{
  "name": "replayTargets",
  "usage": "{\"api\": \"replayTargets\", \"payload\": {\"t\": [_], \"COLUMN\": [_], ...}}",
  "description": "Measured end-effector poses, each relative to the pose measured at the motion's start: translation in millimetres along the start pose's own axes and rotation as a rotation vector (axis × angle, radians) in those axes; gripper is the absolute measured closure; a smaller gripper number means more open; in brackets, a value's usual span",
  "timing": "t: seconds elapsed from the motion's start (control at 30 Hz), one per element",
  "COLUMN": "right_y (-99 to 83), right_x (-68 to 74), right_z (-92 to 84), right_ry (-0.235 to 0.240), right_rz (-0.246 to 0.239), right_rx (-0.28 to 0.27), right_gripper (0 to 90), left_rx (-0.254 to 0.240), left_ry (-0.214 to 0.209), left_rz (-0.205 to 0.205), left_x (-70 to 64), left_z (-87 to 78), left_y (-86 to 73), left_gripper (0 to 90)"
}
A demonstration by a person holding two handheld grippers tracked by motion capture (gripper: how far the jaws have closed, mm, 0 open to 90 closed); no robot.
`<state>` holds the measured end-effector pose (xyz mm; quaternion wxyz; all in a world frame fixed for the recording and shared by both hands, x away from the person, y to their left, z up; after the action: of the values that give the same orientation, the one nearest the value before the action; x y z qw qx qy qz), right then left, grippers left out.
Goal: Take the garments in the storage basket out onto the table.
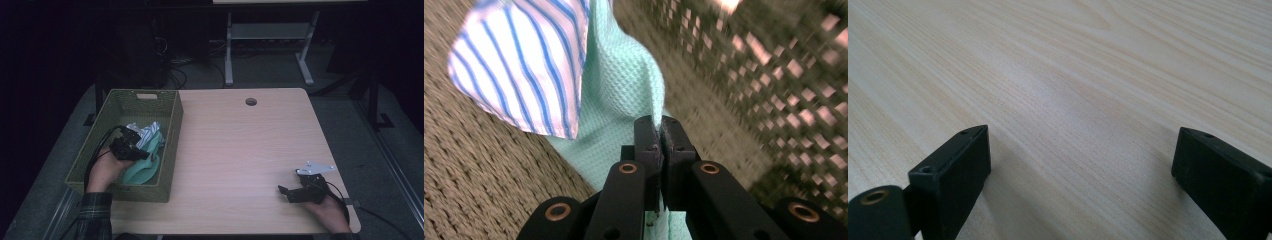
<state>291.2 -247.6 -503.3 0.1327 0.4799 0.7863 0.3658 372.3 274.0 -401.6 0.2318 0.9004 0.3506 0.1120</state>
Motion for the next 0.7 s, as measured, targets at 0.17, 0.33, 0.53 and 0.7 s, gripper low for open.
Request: {"api": "replayTargets", "payload": {"t": [0.17,0.33,0.53,0.7], "right_y": [0.0,0.0,0.0,0.0], "right_x": [0.0,0.0,0.0,0.0], "right_z": [0.0,0.0,0.0,0.0], "right_ry": [0.000,0.000,0.000,0.000], "right_rz": [0.000,0.000,0.000,0.000], "right_rx": [0.000,0.000,0.000,0.000], "right_gripper": [8.4,8.4,8.4,8.4], "left_rx": [-0.087,-0.159,-0.234,-0.302], "left_ry": [0.022,0.048,0.074,0.111], "left_rz": [-0.021,-0.039,-0.041,-0.049], "left_x": [4.0,7.0,8.8,11.6], "left_z": [-11.5,-21.3,-31.6,-41.8], "left_y": [1.7,3.2,5.5,6.6], "left_gripper": [87.7,87.7,87.7,87.7]}}
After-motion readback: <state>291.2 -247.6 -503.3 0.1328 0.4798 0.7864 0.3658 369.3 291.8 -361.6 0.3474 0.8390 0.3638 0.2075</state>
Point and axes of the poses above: each handheld gripper's, and its own axes: z roughly forward along the jaws, y roughly out of its top, x roughly to its left, the point moved 3 cm from there along z, roughly forward along the jaws, and after that the axes turned 9 degrees about z, right-handed, at the moved point
